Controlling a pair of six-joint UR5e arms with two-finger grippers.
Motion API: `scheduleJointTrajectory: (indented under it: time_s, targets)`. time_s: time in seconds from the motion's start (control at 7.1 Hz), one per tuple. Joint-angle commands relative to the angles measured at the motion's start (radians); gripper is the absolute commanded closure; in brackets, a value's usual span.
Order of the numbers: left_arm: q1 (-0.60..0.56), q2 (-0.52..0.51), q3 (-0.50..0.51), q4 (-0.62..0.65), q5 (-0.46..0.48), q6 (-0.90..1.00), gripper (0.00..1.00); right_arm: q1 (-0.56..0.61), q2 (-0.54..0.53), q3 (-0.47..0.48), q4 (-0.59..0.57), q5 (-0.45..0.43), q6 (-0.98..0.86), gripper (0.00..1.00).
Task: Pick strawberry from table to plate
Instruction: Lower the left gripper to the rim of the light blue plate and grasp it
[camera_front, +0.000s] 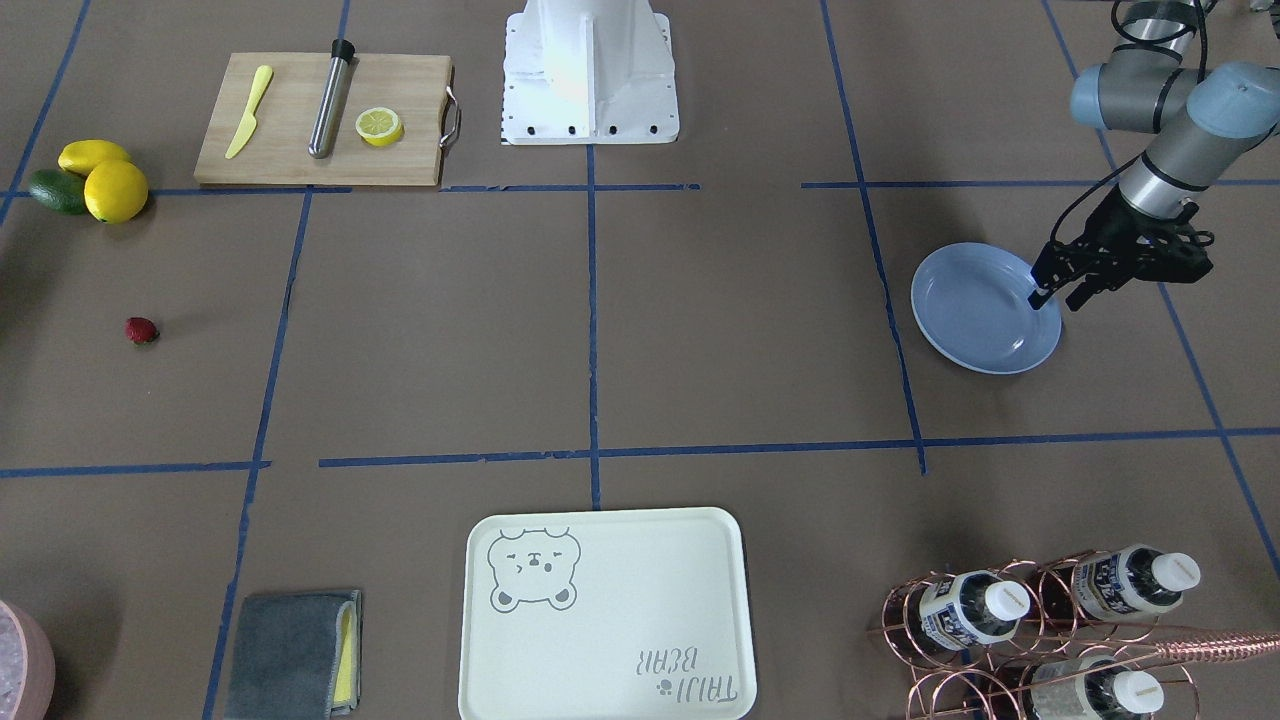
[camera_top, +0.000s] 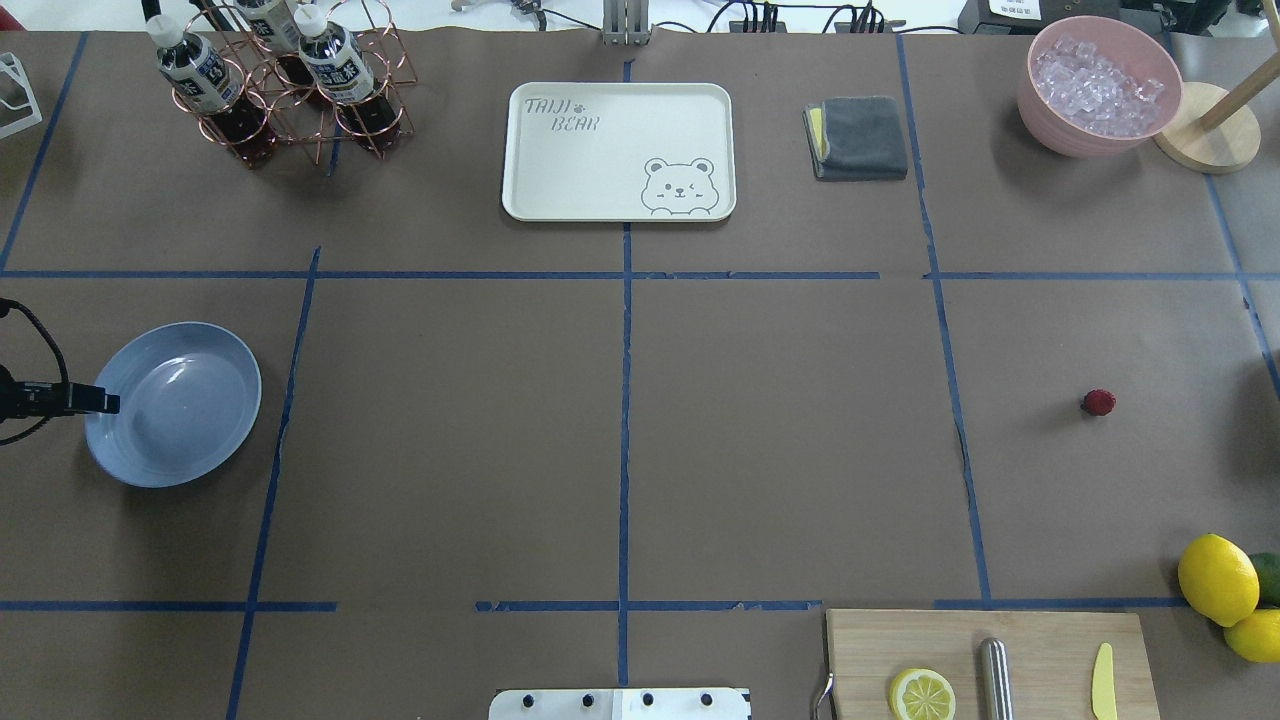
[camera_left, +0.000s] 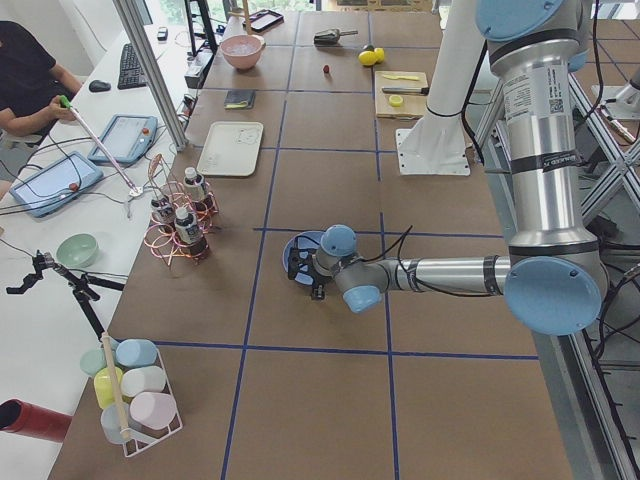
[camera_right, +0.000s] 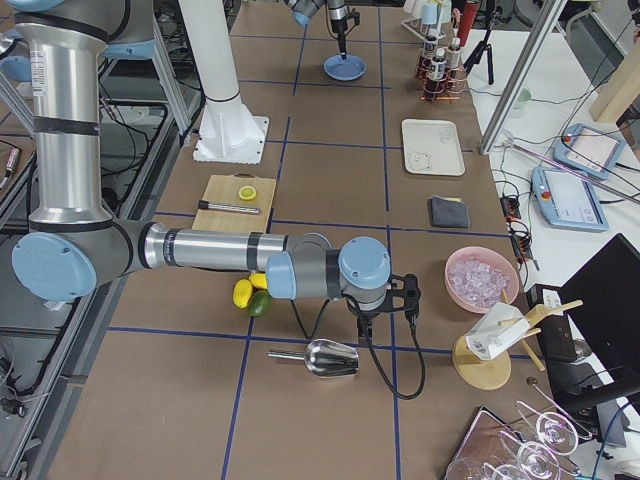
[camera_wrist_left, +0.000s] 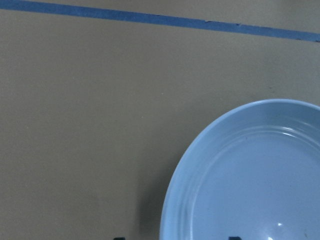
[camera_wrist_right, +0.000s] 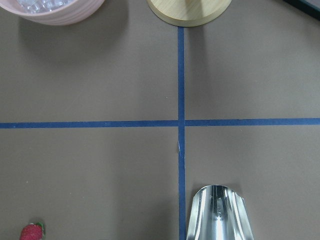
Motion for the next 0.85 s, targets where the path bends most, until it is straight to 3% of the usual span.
scheduleJointTrajectory:
  time_s: [0.0,0.14,0.42,0.56,0.7]
  targets:
    - [0.010,0.001,0.003,0.000,0.001,0.000,0.50,0.000,-0.001,0.003,0.000,0.000,0.000,0.00]
    - [0.010,0.001,0.005,0.000,0.001,0.000,0.53,0.000,0.000,0.003,0.000,0.002,0.000,0.00]
    - [0.010,0.001,0.003,0.000,0.000,-0.001,0.89,0.000,-0.001,0.004,0.000,0.003,-0.001,0.00]
    - [0.010,0.001,0.000,0.000,-0.002,-0.003,1.00,0.000,-0.001,0.004,0.000,0.003,-0.001,0.00]
    - [0.010,0.001,-0.003,-0.001,-0.009,-0.003,1.00,0.000,-0.001,0.004,0.000,0.005,-0.001,0.00]
